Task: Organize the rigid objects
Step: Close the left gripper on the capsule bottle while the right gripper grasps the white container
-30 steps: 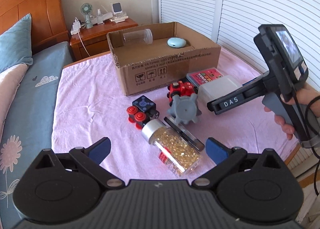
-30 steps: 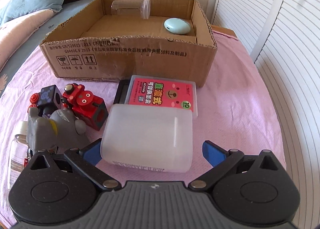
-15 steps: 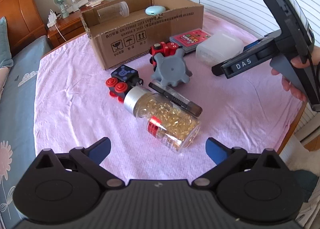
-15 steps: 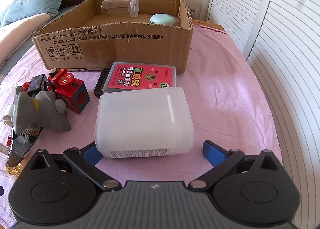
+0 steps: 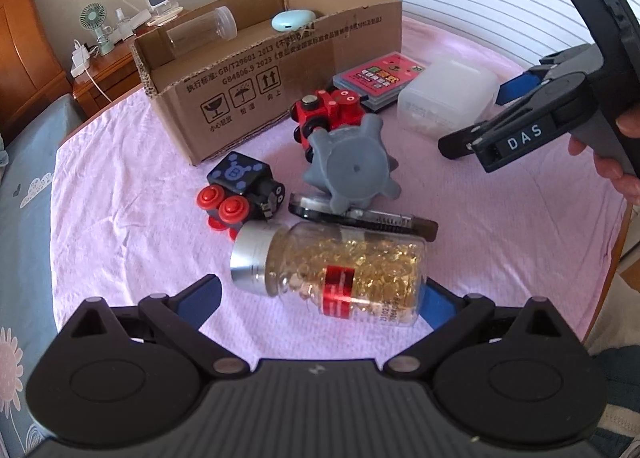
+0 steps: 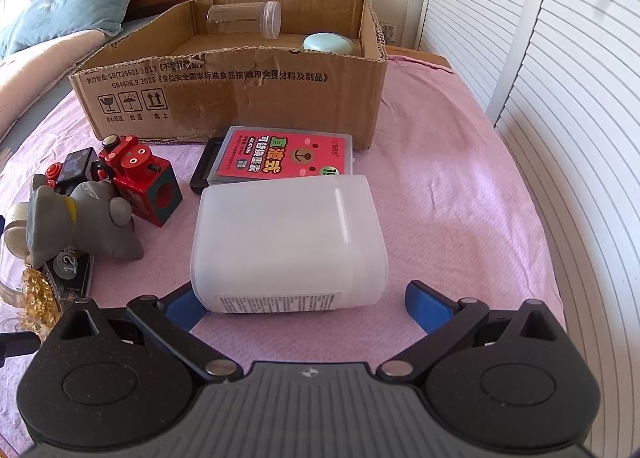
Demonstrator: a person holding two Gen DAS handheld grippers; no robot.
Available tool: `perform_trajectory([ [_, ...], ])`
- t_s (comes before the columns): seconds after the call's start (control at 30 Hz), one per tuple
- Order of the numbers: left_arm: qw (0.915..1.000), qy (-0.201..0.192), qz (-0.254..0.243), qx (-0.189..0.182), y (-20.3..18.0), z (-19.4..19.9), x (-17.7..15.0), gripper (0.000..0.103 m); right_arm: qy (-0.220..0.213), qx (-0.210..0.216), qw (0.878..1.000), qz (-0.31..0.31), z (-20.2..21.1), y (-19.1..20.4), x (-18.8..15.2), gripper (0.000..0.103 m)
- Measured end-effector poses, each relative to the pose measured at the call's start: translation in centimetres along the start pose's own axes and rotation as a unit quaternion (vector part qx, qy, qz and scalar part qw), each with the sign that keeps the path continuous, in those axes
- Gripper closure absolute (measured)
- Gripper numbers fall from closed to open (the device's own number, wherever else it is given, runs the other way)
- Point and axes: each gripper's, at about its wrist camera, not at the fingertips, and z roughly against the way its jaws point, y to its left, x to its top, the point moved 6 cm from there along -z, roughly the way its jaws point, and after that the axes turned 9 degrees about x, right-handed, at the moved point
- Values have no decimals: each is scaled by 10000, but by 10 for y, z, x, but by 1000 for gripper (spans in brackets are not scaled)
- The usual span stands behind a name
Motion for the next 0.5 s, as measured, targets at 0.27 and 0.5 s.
perform_trajectory([
  [0.27, 9994, -249, 166, -201, 0, -1, 6, 10, -74, 17, 10000, 39, 1, 0, -2, 0],
  [0.5, 9920, 108, 1253, 83, 14, 10, -11, 10, -139, 39, 9999, 77, 1, 0, -2, 0],
])
